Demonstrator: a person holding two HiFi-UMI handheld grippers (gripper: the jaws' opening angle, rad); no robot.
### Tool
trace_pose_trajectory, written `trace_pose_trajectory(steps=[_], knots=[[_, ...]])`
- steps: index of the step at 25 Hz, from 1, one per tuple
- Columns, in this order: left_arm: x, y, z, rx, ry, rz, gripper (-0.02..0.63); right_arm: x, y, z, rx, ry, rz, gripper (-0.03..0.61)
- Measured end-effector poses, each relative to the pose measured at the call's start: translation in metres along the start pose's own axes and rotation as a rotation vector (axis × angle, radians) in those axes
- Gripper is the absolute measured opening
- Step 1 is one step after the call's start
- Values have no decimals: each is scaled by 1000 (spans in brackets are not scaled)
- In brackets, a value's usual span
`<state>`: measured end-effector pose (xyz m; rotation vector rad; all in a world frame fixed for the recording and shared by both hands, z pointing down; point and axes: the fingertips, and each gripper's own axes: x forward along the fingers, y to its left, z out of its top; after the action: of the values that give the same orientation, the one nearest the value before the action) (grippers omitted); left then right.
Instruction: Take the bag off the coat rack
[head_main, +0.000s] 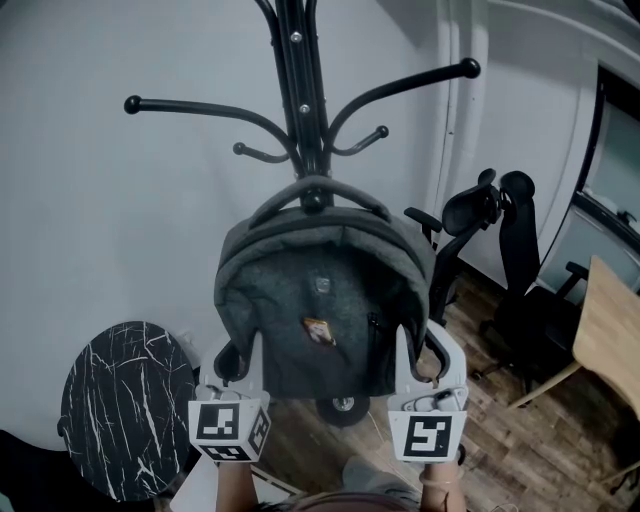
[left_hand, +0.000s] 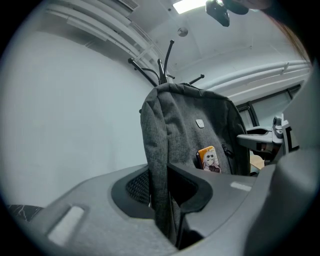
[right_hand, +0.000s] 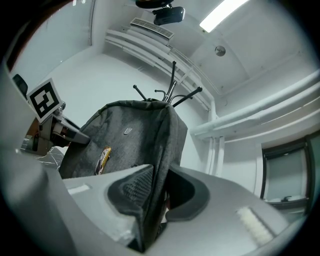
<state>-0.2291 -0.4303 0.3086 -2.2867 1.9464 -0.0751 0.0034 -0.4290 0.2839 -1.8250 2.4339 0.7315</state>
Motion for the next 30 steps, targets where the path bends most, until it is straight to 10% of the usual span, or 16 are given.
trace_pose_trajectory(steps=[30], knots=[[-104, -30, 14, -26, -30, -32, 77, -104, 9, 36, 14, 27, -60, 74]])
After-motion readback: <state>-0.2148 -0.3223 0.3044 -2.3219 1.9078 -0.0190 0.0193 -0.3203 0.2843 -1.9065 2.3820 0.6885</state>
